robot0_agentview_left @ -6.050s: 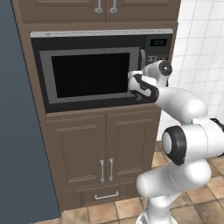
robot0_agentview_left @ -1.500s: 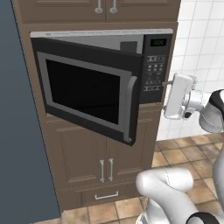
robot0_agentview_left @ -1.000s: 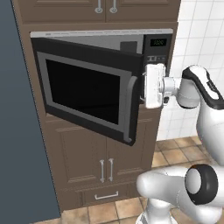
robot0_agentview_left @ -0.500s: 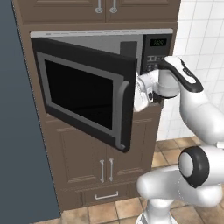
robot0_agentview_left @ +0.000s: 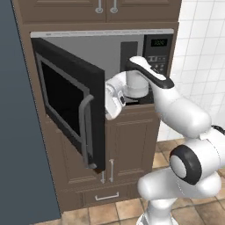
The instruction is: Open the microwave door.
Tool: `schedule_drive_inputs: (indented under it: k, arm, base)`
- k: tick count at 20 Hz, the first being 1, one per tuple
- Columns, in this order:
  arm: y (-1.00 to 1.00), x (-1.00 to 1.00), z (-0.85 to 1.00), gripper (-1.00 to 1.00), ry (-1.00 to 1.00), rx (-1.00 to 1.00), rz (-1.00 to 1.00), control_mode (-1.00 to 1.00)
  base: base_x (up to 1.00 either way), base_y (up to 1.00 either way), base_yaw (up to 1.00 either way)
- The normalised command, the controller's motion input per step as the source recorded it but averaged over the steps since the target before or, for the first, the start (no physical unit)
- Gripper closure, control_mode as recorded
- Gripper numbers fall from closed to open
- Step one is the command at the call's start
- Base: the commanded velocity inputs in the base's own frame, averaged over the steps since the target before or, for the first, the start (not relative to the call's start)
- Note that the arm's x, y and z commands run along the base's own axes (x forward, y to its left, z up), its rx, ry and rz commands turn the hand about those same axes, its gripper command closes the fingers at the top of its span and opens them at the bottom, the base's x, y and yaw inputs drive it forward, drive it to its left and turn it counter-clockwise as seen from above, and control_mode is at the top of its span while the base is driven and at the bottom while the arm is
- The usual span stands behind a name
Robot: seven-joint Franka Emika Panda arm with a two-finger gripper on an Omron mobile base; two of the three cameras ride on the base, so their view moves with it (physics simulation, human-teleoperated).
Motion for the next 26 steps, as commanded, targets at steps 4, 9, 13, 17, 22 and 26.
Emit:
schedule_drive_inputs:
  k: [4, 9, 13, 17, 22, 26]
  arm:
    - [1.00, 0.00, 0.00, -1.00, -0.15, 0.00, -0.02, -1.00]
    - [1.00, 0.00, 0.00, -1.00, -0.27, 0.00, -0.18, -1.00]
    - [1.00, 0.00, -0.01, -1.00, -0.33, 0.00, -0.28, -1.00]
    - [0.60, -0.04, -0.01, -1.00, -0.22, 0.01, -0.09, -1.00]
    - [0.00, 0.00, 0.00, -1.00, 0.00, 0.00, 0.00, -1.00]
    - [0.30, -0.06, 0.00, -1.00, 0.00, -0.02, 0.00, -1.00]
  base:
    - [0.00, 0.00, 0.00]
    - [0.00, 0.00, 0.00]
    - [0.00, 0.00, 0.00]
    - [0.00, 0.00, 0.00]
    - [0.00, 0.00, 0.00]
    - [0.00, 0.00, 0.00]
